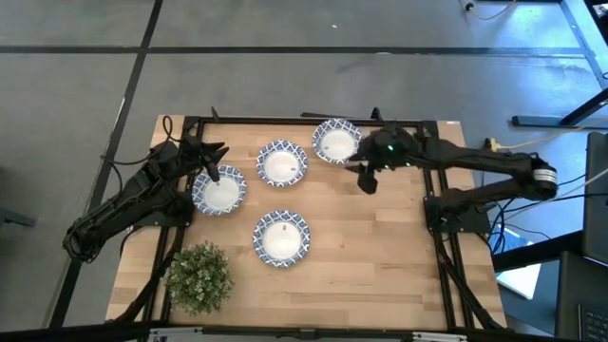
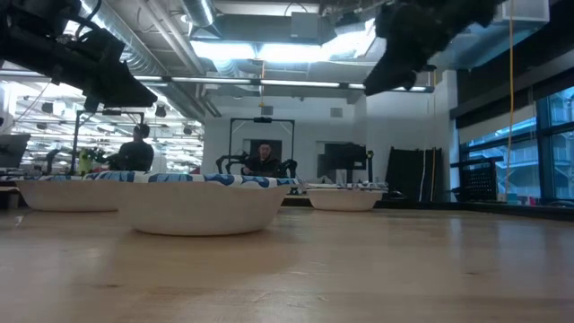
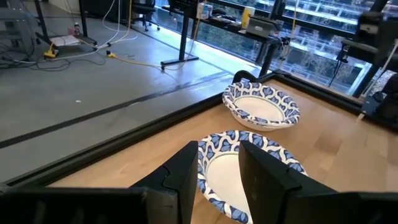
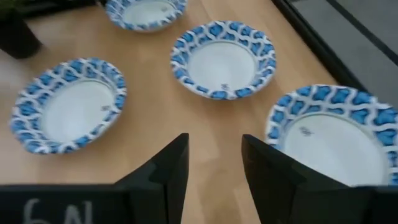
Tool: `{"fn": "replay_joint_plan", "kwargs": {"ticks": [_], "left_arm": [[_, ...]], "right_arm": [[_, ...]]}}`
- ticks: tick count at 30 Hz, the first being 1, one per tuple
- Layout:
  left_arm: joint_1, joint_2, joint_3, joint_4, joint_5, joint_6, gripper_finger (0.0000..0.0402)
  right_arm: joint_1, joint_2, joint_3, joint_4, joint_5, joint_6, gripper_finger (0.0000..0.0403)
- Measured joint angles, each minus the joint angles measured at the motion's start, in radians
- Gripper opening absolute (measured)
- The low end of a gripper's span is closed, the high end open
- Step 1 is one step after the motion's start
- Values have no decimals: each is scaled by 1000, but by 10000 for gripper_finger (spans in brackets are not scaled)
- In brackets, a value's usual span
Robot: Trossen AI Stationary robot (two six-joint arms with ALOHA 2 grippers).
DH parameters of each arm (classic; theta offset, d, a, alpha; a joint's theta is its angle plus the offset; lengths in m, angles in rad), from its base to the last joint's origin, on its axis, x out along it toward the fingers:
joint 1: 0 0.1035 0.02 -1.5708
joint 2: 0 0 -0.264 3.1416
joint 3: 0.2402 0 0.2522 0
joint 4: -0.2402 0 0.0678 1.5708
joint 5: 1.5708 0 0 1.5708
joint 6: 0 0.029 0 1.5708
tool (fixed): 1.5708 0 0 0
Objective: Nest bowls inside each other
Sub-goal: Stack the top middle bowl on the right bowl
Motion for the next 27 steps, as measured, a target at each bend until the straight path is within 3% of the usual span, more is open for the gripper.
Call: {"fn": "replay_joint_plan", "kwargs": {"ticks": [12,18,24,27], "left_arm": [[0,0,0,29,0,-26,111],[0,0,0,29,33,58,111],[0,2,0,19,50,191,117],[0,25,1,31,121,218,121]], "right_arm": [[100,-216,-289,268,94,95,149],[98,-228,-304,315,107,92,149],[97,-228,-304,314,240,118,149],[96,-228,-303,309,327,127,149]]}}
